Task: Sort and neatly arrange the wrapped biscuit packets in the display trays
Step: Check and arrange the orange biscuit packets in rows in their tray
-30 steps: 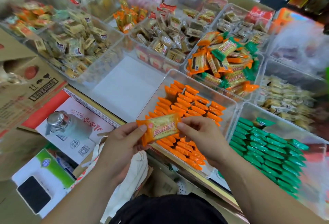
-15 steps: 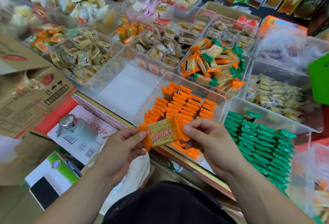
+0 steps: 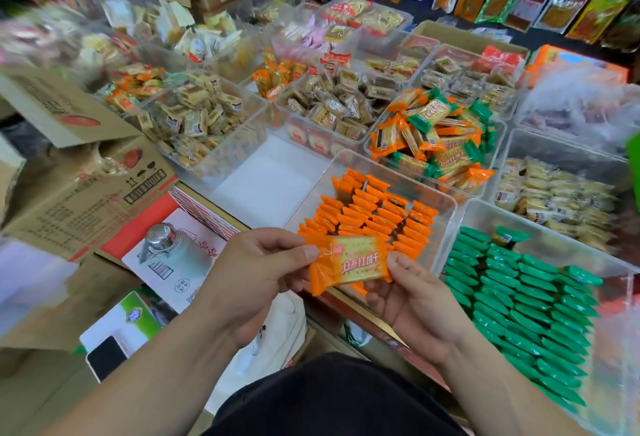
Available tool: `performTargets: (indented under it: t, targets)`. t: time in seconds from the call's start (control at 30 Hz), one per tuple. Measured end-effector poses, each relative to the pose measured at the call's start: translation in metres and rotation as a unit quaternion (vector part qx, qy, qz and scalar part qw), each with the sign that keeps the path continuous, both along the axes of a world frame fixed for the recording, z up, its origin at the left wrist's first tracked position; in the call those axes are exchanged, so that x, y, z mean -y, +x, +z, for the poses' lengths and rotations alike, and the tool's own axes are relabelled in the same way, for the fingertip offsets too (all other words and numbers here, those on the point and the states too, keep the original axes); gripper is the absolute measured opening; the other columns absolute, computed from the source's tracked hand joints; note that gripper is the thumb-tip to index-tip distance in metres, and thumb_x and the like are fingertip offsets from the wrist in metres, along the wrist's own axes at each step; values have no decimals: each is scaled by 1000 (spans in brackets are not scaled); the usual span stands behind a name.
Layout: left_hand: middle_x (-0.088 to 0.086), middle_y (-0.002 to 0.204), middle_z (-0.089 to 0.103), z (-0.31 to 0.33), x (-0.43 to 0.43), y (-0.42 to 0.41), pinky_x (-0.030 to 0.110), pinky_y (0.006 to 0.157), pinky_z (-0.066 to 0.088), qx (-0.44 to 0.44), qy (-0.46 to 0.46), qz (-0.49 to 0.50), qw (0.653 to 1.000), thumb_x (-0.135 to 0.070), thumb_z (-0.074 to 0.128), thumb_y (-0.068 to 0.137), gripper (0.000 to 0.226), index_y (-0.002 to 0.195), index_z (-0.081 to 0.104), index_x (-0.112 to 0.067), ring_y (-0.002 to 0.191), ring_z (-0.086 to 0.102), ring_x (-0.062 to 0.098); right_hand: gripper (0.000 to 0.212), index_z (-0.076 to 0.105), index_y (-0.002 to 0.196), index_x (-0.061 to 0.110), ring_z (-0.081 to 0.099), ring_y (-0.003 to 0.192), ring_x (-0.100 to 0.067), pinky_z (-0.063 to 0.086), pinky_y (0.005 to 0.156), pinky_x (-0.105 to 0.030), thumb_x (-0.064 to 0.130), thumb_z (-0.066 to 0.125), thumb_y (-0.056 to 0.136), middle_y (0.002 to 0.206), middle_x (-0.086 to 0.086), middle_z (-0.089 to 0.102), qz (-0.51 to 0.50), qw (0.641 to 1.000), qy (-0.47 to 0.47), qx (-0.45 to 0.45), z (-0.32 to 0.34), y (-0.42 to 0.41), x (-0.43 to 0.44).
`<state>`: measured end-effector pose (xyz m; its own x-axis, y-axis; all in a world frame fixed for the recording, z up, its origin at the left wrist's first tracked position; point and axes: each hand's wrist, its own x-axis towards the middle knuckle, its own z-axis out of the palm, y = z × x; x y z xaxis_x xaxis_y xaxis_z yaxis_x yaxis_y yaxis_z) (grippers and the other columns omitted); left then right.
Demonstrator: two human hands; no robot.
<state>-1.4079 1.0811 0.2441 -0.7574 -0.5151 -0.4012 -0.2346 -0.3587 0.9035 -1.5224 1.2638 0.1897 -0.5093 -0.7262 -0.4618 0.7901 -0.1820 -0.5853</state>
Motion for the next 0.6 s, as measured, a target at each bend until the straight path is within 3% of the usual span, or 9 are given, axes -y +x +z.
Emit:
performTargets:
  t: [0.13,0.23,0.3,0.37,0.43,0.53,0.6]
  targets:
    - [18,69,64,-2,3,0,23,50,48,4,17,11,1000,3,68,85,3,85,69,5,53,57,18,48,59,106,8,67,90,-20,55,67,-29,29,88,75,110,-14,68,-4,997,-70,-24,1,-4,-3]
    - [18,77,67,-7,4,2,24,53,50,14,40,15,999,-2,68,83,18,95,66,11,59,58,18,30,60,93,14,65,97,-22,54,73,-32,30,83,81,111,-13,65,9,992,-104,-71,12,-4,-5]
    - [24,87,69,-11,2,5,33,63,51,11,66,23,998,-7,72,77,33,101,63,13,73,59,29,23,62,88,18,63,95,-19,53,75,-31,32,79,84,104,-8,64,27,988,-110,-108,20,-2,-6]
    - [25,88,68,-12,0,5,41,72,49,4,75,29,997,-6,79,71,31,99,68,1,82,56,36,20,63,86,20,61,92,-17,51,74,-30,33,78,85,100,-6,62,33,986,-98,-132,26,-1,-6]
    - [19,80,66,-11,-3,4,40,69,51,-9,55,32,998,-5,78,71,35,103,66,-12,77,60,34,16,62,86,19,61,88,-17,51,70,-29,29,73,90,99,-7,62,20,988,-71,-136,28,-1,-6]
    - [15,79,67,-6,-4,4,33,64,57,-32,-7,32,999,-7,68,76,25,101,68,-13,73,66,27,5,58,93,15,64,81,-23,54,61,-26,16,62,93,99,-14,67,-16,992,-9,-122,28,-3,-6]
    - [13,84,72,-1,-5,5,29,66,61,-28,-45,28,998,0,63,84,16,90,75,-9,76,69,24,13,56,101,17,65,77,-26,54,58,-26,10,60,91,99,-18,68,-31,993,7,-112,27,-4,-5]
